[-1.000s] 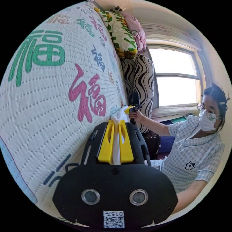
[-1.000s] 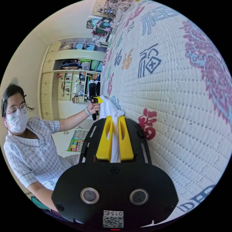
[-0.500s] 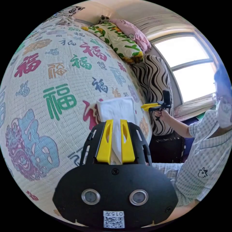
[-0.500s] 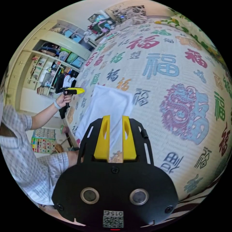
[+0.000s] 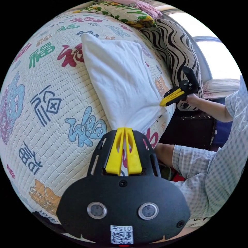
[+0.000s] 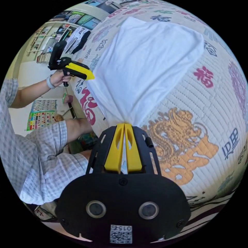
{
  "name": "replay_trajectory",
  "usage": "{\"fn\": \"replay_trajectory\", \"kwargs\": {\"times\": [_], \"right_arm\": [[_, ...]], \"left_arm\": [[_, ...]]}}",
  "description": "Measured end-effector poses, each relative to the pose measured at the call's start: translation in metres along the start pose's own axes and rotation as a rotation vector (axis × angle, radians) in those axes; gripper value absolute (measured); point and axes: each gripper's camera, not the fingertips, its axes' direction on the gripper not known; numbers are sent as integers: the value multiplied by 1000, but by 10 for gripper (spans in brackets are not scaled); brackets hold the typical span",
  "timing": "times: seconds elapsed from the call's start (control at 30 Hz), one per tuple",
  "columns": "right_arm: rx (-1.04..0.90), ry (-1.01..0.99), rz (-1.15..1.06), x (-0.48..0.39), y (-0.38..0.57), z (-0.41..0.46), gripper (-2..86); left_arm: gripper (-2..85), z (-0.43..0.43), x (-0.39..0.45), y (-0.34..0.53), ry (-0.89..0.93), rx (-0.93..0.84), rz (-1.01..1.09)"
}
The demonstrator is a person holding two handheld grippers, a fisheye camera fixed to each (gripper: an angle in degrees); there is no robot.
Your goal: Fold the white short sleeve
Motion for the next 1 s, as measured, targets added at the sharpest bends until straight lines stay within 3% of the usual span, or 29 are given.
{"fn": "replay_trajectory", "kwargs": {"times": [0.1, 0.23, 0.33, 0.53, 0.7, 0.83, 1.0], "right_arm": [[111, -111, 39, 23, 14, -31, 5], [468, -241, 140, 90, 11, -83, 78], [567, -285, 211, 139, -9, -87, 115], [535, -473, 212, 190, -52, -64, 103], [506, -616, 161, 204, -69, -51, 52], [458, -491, 81, 198, -78, -57, 36], [485, -295, -70, 156, -60, -73, 32]], "left_arm": [[34, -29, -18, -5, 90, 80, -53], [118, -73, -76, -28, 271, 331, -159], [136, -74, -112, -59, 347, 386, -189], [95, -43, -129, -117, 508, 311, -137], [18, -36, -118, -122, 497, 313, -125], [4, -44, -102, -108, 429, 308, -67], [0, -69, -38, -83, 281, 287, 178]]}}
